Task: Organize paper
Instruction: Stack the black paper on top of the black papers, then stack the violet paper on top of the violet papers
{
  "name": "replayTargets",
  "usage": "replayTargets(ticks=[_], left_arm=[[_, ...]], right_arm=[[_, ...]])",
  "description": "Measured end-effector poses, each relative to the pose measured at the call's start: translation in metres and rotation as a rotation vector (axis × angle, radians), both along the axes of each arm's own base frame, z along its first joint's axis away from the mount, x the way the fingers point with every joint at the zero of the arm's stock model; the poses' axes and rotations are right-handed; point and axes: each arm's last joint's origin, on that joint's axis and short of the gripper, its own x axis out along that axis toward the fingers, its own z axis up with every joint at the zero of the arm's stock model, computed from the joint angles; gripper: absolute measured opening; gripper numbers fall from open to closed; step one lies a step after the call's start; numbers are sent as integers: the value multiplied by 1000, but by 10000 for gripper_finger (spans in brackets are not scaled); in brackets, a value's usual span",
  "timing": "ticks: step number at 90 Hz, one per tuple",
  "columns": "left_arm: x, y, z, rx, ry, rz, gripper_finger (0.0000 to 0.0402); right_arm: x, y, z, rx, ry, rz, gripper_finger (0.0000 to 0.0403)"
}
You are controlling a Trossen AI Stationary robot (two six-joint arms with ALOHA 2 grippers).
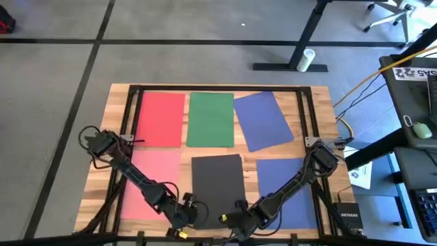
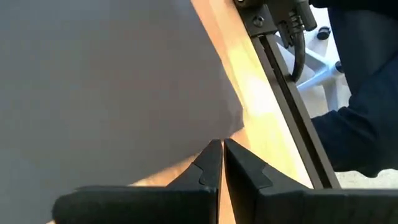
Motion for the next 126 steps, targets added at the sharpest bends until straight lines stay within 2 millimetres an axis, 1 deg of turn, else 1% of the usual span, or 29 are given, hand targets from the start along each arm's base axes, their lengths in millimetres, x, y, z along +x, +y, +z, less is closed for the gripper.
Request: replayTargets(ticks=[39,88,96,102,109,116,126], left_arm=[[0,0,0,-1,0,1,0],[-4,-5,0,-13,7,0,0],[-4,-5,1,-18,2,1,0],[-4,-7,2,-29,-10,-1,0],[-4,-9,2,-38,-20,-5,0],[-5,-11,3,-44,-26,-11,0],[-7,-13,3,-54,-22,-7,0]], right_arm=[[2,-3,0,-16,-9,-18,0],[3,-3,1,-33,-31,-33,0],[6,0,8,-32,-49,-7,0],[9,4,19,-20,-58,25,0],[7,10,34,-17,-19,58,0],[-2,18,46,-55,44,84,0],[-24,30,57,-104,168,65,0]])
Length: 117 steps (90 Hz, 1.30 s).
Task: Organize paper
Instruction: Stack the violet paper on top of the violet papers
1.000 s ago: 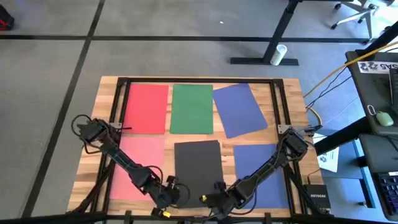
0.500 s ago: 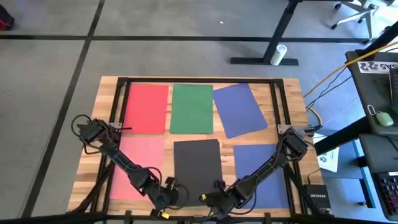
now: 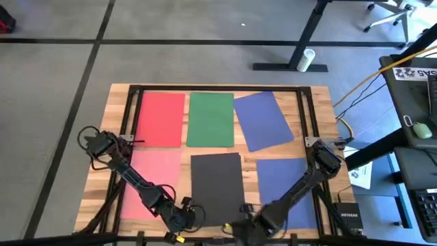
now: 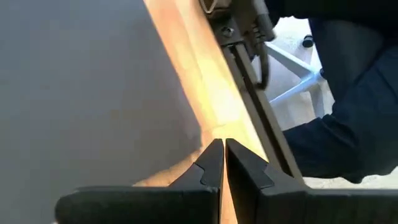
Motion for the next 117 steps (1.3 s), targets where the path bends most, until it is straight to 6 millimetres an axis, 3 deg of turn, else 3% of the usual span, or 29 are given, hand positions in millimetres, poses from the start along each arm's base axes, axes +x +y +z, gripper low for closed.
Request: replayTargets(ticks=[12,24,45,63,92,117], left_arm=[[0,-1,0,-5,-2,1,0],[0,0,0,-5,-3,2,0],[0,0,0,-5,-3,1,0],[0,-1,0,-4,-2,0,0],[0,0,0,-1,-2,-3,0],[0,0,0,1,-1,-3,0]], right_arm=[[-24,9,3,-52,106,-117,1],[-35,14,2,-82,124,-251,13],[-37,13,-1,-102,136,-374,78],[-38,15,-21,-142,222,-401,122],[-51,12,-26,-245,287,-443,128],[-52,14,-37,-202,269,-461,128]])
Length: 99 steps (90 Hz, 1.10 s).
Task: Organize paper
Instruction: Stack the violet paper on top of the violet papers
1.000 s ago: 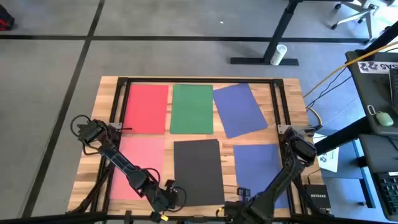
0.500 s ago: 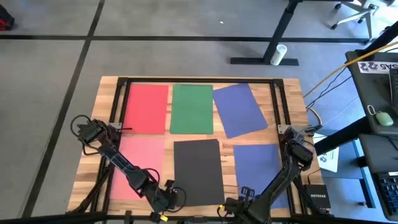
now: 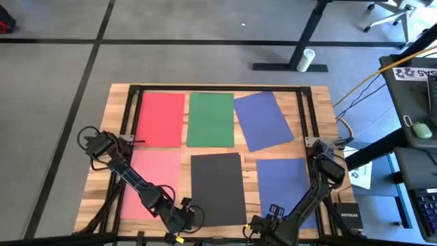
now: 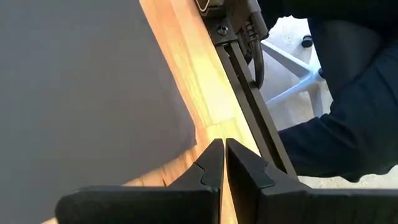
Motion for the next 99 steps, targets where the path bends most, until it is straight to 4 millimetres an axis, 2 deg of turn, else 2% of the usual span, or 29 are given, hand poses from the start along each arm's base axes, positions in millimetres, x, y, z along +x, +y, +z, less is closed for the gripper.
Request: replayTargets(ticks=[22,29,43,66,79,99], left_arm=[[0,0,0,1,1,0,0],[0,0,0,1,1,0,0],[0,0,0,1,1,0,0],[0,0,0,0,0,0,0],[0,0,0,-1,-1,0,0],[-4,-4,0,-10,-1,-7,0]], right_arm=[[-1,-1,-4,0,0,-15,122],[-1,-1,-4,-5,-2,-14,100],[-2,-3,-4,-33,-1,22,14],[-2,-4,-2,-57,-9,36,2],[4,-2,13,-96,-86,37,0],[18,-10,53,-222,-173,23,0]])
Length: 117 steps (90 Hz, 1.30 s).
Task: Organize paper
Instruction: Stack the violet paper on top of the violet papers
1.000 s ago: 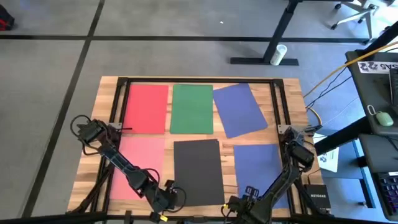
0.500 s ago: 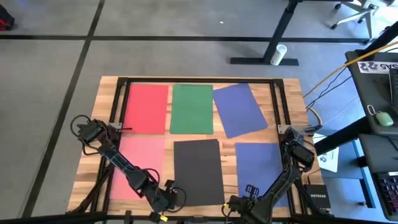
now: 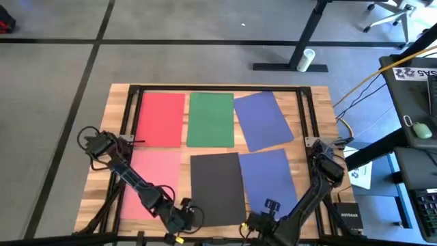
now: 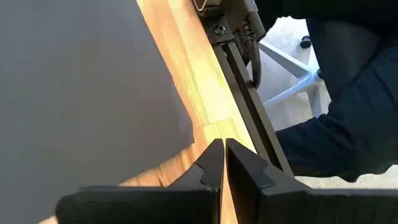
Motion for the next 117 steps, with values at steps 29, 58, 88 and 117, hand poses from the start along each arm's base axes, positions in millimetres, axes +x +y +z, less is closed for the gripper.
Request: replayTargets(ticks=[29,58,88,117], left_arm=[[-7,-8,1,-11,-16,-4,0],[-13,-14,1,-24,-12,5,0],[-12,-15,2,-28,-20,27,0],[-15,-17,2,-26,-24,48,0]], right_arm=[[18,-36,49,-174,-34,4,0],[28,-54,87,-167,-156,14,0],[39,-63,144,-214,-370,123,0],[62,-109,162,-305,-337,185,0]])
